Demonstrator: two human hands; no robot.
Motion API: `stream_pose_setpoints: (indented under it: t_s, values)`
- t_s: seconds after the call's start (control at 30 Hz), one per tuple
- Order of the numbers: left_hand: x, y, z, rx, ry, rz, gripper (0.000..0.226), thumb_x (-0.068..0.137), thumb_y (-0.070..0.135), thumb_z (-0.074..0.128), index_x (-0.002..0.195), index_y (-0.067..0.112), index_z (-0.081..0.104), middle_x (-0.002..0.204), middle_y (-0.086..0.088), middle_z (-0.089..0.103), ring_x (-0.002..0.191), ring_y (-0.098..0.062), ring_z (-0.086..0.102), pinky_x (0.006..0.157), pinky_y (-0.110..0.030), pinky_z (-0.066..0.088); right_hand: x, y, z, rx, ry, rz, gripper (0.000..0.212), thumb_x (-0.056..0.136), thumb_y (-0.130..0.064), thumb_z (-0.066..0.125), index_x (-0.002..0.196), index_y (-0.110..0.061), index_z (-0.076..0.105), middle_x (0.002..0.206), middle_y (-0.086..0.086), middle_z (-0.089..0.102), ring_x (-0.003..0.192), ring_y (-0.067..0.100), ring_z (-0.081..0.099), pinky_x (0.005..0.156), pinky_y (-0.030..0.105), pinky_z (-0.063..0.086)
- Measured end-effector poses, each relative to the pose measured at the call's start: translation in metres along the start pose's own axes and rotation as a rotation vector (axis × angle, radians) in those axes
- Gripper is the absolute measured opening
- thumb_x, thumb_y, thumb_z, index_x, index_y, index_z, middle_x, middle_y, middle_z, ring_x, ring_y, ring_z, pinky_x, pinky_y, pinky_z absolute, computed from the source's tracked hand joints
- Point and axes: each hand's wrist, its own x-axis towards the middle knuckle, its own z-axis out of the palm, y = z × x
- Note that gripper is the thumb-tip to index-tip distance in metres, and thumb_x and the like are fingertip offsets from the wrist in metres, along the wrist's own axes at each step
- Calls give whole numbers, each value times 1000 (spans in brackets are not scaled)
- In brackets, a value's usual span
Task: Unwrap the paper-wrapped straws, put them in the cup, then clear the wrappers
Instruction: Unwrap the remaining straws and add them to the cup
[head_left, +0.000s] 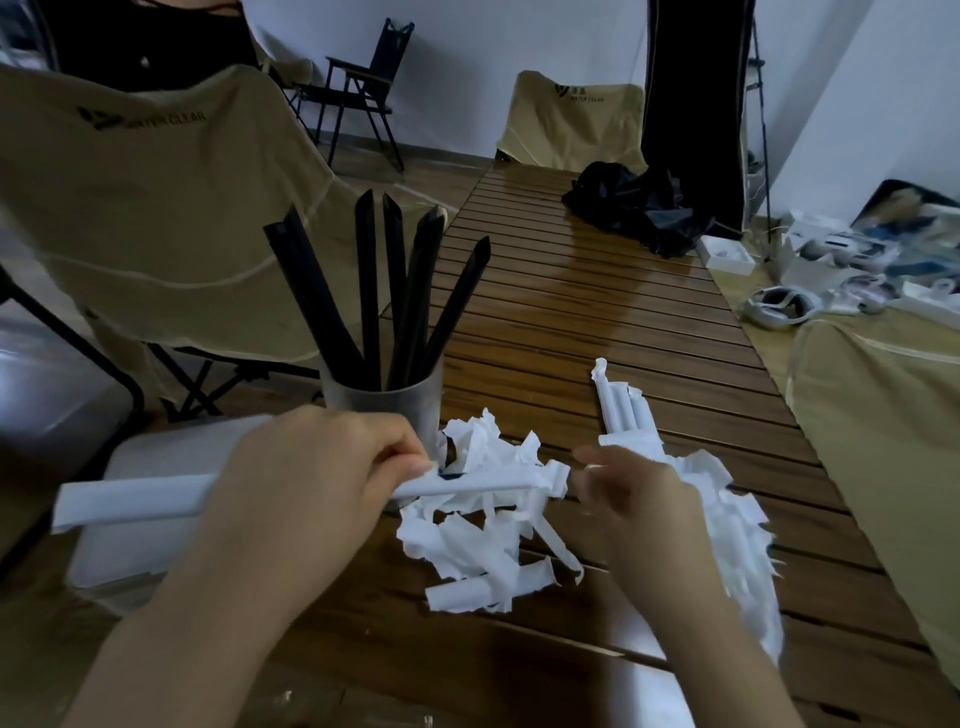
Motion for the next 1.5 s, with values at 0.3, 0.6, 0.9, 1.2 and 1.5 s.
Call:
stream_pose_setpoints:
  t_s: [0.3,0.6,0.9,1.2,1.5]
  values:
    - [0,1,2,-49,-95,40,17,90,51,50,90,42,65,66,20,56,68,-1,54,55,-12,30,-9,-23,-4,176,-325,-360,17,89,-20,64,94,-33,72,80,-24,63,78,-1,59,66,11,45]
    - [2,9,9,-121,-86,7,13,91,45,53,85,41,64,67,19,61,65,-2,60,63,-20,47,-8,-20,2,143,23,-508,28,71,10,69,64,-18,67,72,-13,56,68,1,53,61,5,37]
    - [6,19,11,-445,-116,-192,15,91,32,58,86,28,71,47,27,55,43,4,54,46,-7,38,-18,-31,2,77,305,-641,20,80,8,53,78,-10,62,83,-4,54,74,16,54,61,25,44]
    - [1,-3,-8,-320,-42,-203,12,88,37,57,80,41,65,53,17,58,52,13,56,51,-2,38,1,7,-10,183,175,141,13,87,-13,65,78,-21,62,72,-8,63,66,6,59,53,15,37]
    - [1,0,11,-205,-151,-46,13,89,47,54,87,41,66,71,19,65,65,8,62,59,-16,46,-13,-30,-2,119,-250,-333,29,87,-22,66,109,-40,60,107,-24,59,99,-5,53,80,7,42]
